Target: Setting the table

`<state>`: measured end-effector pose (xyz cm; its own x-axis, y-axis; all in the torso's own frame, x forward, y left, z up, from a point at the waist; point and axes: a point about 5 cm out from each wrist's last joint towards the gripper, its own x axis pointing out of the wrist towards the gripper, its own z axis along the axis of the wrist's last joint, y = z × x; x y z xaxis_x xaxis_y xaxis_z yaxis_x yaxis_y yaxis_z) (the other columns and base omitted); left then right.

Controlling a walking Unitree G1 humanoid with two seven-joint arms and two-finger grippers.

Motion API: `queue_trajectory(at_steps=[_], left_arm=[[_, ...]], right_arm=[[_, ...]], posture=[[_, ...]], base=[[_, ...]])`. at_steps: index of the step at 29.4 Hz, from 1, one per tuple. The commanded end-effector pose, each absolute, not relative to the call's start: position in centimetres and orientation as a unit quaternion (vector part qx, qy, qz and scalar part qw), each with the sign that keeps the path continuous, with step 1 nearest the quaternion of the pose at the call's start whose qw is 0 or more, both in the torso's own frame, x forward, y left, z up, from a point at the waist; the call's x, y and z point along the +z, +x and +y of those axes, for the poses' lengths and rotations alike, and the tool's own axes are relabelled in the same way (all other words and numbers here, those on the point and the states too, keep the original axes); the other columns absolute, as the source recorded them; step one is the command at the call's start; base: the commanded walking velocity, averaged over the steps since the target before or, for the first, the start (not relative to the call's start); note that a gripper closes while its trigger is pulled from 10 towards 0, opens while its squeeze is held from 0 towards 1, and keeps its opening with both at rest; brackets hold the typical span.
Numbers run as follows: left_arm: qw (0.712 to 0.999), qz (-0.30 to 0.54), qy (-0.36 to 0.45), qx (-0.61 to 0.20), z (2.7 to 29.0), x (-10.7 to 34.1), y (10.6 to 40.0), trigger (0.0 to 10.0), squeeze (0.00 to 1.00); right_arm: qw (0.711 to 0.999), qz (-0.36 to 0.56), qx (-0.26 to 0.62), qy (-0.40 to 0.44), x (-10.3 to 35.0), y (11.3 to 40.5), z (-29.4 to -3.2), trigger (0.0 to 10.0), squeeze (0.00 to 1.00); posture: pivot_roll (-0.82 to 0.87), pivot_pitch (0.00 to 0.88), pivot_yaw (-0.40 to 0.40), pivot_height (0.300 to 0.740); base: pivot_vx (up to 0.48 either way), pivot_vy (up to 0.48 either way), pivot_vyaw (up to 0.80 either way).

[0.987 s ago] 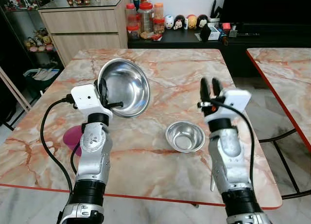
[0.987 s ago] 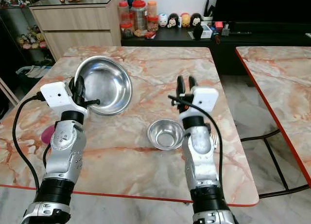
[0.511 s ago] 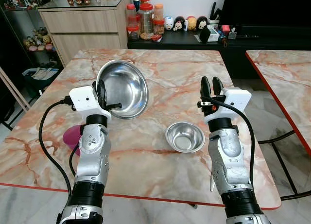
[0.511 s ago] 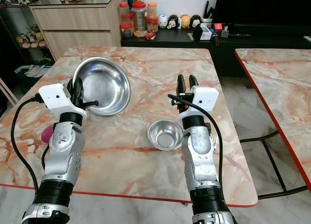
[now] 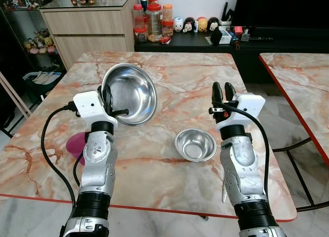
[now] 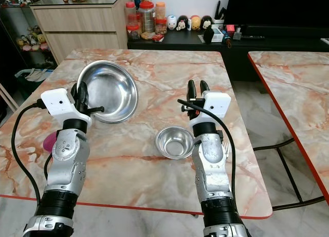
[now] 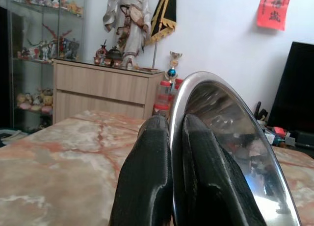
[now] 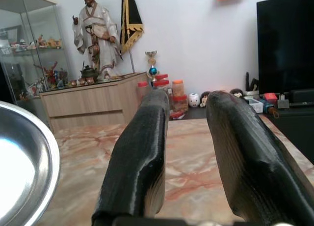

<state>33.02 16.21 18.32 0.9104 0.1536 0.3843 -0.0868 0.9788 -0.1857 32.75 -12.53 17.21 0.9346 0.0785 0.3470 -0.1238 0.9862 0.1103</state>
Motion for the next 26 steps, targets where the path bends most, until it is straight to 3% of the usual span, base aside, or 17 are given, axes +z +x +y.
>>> queue_trajectory(at_steps=[1, 26], left_arm=[[0.969, -0.227, -0.082, 0.059, 16.04, 19.27, 32.88, 10.0, 0.00], [0.969, -0.225, -0.081, 0.061, 16.09, 19.38, 32.90, 10.0, 0.00]], right_arm=[[0.978, -0.192, 0.050, 0.063, 18.02, 32.67, -12.74, 10.0, 0.00], [0.979, -0.185, 0.046, 0.068, 17.77, 32.42, -12.67, 10.0, 0.00]], posture=[[-0.03, 0.000, 0.013, 0.740], [-0.03, 0.000, 0.015, 0.740]], base=[[0.000, -0.285, -0.46], [0.000, -0.286, -0.02]])
